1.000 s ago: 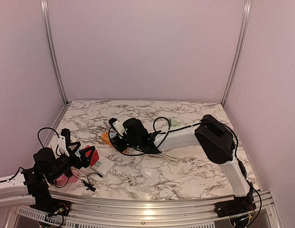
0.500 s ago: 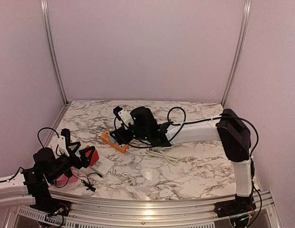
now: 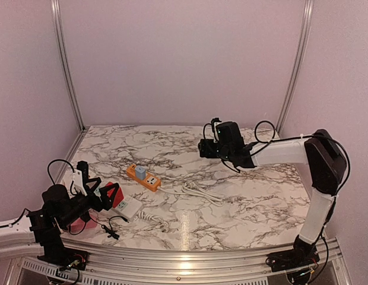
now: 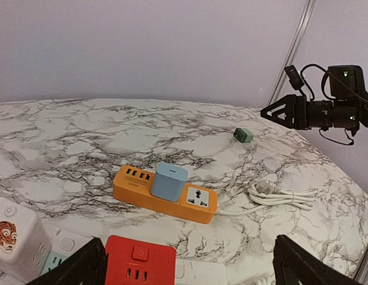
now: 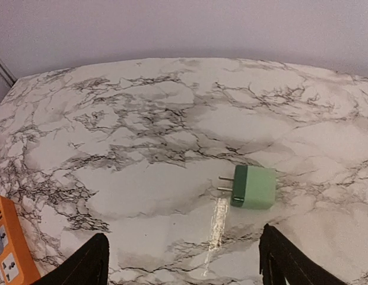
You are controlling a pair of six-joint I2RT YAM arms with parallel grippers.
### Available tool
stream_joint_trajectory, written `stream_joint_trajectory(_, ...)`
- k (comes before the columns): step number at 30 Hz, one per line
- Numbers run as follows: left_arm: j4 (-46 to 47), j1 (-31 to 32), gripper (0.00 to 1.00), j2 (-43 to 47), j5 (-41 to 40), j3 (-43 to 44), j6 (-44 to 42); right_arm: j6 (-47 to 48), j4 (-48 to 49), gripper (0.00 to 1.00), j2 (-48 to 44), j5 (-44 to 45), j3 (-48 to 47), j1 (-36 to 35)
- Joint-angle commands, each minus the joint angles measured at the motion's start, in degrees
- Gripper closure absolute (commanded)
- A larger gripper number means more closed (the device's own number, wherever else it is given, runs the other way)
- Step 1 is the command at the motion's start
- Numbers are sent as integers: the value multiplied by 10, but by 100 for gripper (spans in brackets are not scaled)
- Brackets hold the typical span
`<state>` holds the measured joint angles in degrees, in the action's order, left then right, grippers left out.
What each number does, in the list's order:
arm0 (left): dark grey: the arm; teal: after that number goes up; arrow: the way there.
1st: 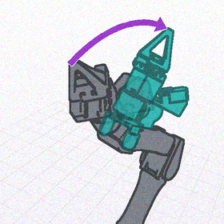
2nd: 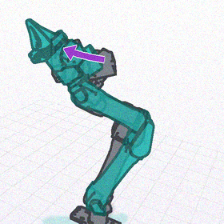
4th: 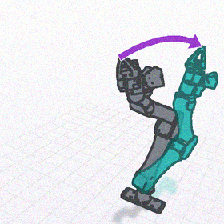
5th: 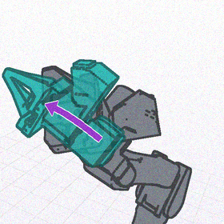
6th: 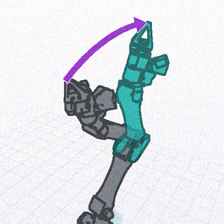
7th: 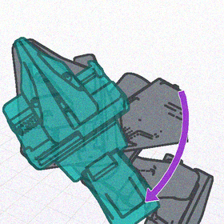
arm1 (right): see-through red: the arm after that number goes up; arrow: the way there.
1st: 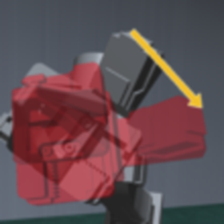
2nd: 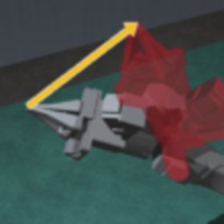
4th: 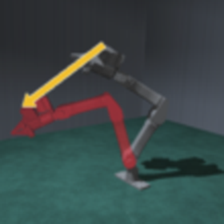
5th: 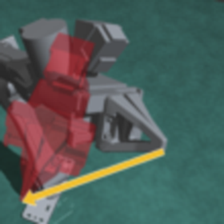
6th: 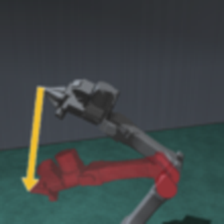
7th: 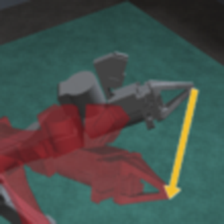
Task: Insert the plug
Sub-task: Pick up the plug from the center of the board.
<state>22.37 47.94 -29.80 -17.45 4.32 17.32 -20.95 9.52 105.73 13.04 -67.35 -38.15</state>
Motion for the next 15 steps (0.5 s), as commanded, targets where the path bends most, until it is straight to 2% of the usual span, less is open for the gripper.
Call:
stream_joint_trajectory(1, 8, -3, 1, -5, 1, 0, -4, -55, -39, 19, 10, 79, 8, 28)
stream_joint_trajectory(6, 13, -3, 1, -16, 0, 0, -4, -58, -31, 19, 47, 77, -1, 65)
stream_joint_trajectory(15, 21, -4, 1, -28, 0, 1, -6, -41, -62, 19, 139, 60, -87, 106)
